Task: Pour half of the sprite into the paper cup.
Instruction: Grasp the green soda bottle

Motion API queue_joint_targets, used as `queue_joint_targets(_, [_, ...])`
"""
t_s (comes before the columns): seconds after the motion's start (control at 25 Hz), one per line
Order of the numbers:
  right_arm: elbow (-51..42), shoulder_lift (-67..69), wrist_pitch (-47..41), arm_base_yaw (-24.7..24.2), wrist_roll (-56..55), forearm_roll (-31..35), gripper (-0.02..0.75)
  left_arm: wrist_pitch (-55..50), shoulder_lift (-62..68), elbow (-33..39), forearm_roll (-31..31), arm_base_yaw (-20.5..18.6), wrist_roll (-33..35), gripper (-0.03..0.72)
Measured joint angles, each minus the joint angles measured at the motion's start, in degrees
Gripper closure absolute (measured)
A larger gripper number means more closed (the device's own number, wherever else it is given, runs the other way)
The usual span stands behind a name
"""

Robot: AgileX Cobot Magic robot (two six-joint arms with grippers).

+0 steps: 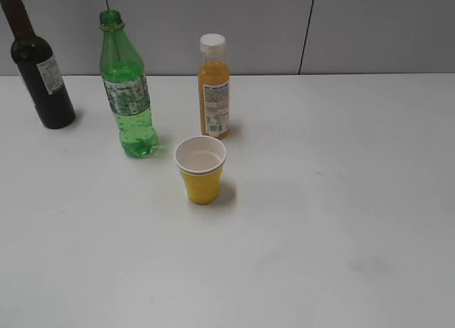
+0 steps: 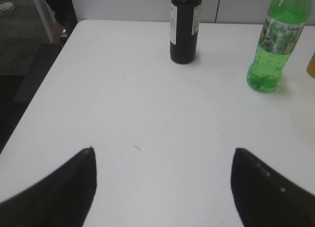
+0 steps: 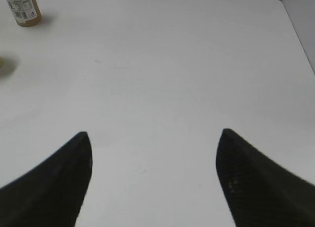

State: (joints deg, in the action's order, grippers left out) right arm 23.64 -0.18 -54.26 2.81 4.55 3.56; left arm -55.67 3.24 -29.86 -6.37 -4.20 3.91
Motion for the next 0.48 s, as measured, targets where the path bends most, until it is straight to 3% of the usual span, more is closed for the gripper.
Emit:
queue_joint_targets(0.2, [0.0, 0.0, 0.0, 0.0, 0.0, 0.0, 0.146, 12.6, 6.1, -0.3, -2.4, 0.3, 2.0, 0.02])
queue_joint_targets(0.48, [0.0, 0.0, 0.0, 0.0, 0.0, 0.0, 0.146, 24.3, 16.2, -0.3, -5.0, 5.4, 3.6, 0.029])
